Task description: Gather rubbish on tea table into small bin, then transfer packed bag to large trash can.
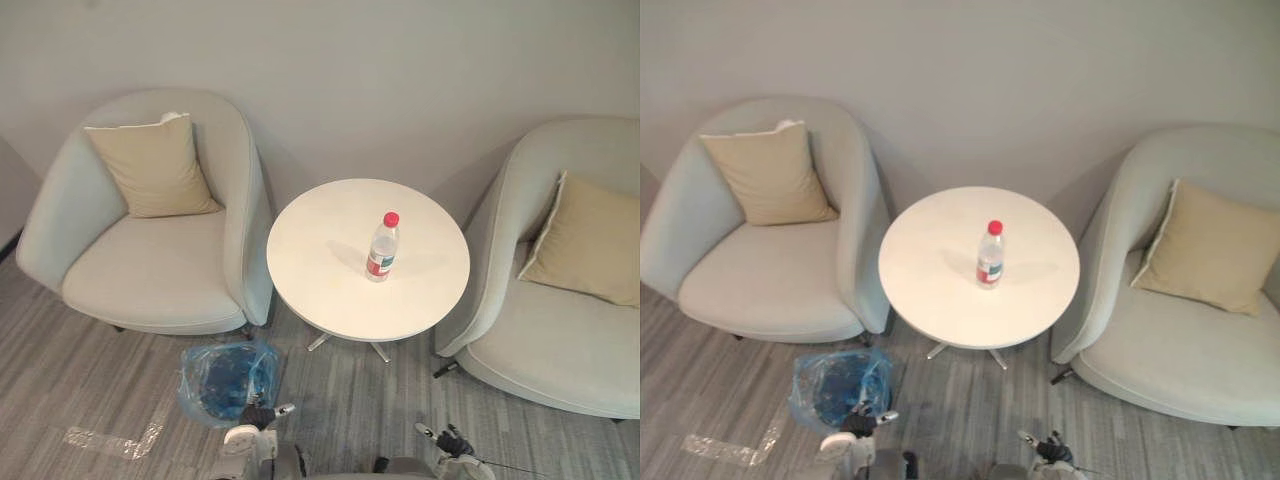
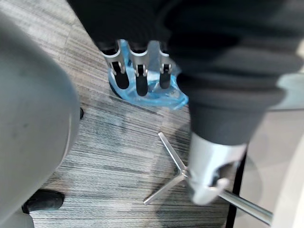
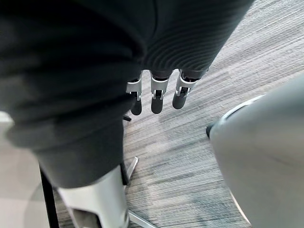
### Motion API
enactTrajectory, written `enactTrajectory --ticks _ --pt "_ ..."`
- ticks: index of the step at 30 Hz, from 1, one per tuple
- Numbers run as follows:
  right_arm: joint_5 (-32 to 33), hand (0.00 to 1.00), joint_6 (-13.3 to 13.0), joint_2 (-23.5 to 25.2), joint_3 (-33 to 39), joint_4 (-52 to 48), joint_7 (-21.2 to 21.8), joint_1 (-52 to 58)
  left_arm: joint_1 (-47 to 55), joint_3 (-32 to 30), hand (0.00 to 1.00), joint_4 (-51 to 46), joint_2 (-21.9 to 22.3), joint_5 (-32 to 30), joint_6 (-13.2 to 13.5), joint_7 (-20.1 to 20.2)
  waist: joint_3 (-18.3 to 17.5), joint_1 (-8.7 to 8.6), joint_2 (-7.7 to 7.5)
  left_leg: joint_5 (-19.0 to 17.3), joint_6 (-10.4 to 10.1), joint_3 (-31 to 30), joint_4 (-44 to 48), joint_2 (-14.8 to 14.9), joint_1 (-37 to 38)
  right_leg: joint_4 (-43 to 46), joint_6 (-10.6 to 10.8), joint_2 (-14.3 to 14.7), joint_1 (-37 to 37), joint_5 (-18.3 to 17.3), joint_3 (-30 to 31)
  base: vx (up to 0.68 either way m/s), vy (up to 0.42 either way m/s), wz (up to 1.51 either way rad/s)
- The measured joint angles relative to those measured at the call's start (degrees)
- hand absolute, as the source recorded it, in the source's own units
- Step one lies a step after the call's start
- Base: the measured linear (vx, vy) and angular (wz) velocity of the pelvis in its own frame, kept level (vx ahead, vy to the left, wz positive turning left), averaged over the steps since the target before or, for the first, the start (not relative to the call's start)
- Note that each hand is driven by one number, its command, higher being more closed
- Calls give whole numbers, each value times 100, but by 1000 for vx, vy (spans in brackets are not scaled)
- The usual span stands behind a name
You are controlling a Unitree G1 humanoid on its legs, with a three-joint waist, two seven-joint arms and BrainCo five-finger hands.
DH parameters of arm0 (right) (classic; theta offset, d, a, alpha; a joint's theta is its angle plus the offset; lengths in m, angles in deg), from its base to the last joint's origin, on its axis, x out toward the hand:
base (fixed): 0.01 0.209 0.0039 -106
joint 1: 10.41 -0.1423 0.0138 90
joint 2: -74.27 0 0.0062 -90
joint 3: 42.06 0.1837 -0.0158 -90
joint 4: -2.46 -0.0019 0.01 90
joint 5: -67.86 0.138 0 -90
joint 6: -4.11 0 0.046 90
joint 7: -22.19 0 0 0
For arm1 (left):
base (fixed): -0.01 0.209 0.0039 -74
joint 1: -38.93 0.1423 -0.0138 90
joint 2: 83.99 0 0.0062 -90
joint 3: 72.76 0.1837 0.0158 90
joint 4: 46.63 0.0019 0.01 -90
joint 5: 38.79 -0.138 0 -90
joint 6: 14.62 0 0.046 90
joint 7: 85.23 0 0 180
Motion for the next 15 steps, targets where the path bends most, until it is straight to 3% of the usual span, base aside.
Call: enactTrajectory --ticks 4,7,15 --pt "-13 0 0 -3 -102 -201 -38 46 -11 116 0 153 -26 -3 -9 0 -101 -35 19 98 153 83 -427 -253 290 -285 55 -141 118 39 114 119 116 -9" --pt "-66 0 1 -31 -124 -313 -94 16 -14 324 0 187 -111 -8 -10 -6 -131 -44 48 102 157 -110 -421 -280 313 -526 0 -115 291 89 105 125 20 9" --pt "-570 0 -250 -647 -95 -2516 -398 215 94 497 0 184 -274 -10 3 -117 -183 -70 97 102 157 -427 -438 -191 319 -949 -160 48 456 352 232 44 -18 -4"
